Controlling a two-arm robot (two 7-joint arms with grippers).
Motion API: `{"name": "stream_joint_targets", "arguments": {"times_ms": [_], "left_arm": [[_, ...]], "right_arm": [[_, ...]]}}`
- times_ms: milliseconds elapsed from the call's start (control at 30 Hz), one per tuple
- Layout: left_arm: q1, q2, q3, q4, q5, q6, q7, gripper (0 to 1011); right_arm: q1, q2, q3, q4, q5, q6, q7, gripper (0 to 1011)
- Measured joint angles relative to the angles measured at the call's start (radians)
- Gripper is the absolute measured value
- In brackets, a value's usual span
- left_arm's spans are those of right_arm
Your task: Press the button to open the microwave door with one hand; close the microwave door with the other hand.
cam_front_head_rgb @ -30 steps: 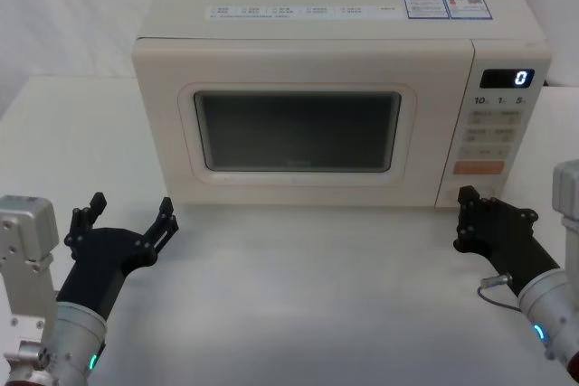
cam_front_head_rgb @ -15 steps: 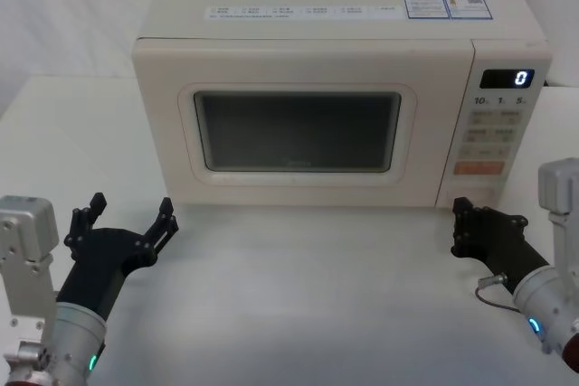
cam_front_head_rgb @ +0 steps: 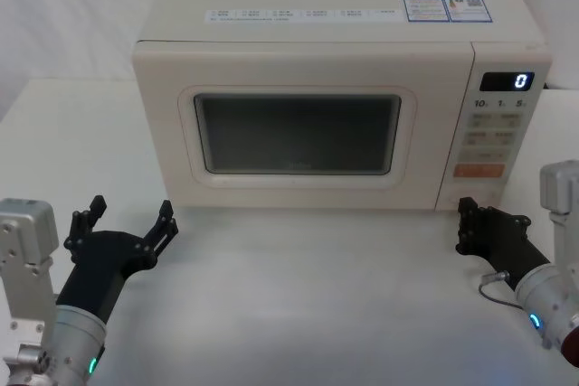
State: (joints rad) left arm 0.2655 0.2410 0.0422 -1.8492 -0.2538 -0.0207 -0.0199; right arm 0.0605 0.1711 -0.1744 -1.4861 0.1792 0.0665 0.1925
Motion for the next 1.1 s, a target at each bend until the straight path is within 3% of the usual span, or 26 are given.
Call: {"name": "stream_joint_targets", "arguments": {"times_ms": [1100], "left_arm": [[0.0,0.0,0.0,0.0,0.0,0.0,0.0,1001]], "right_arm": [[0.048,-0.025,0.007,0.075,-0.014,-0.036,-0.02,0]]}}
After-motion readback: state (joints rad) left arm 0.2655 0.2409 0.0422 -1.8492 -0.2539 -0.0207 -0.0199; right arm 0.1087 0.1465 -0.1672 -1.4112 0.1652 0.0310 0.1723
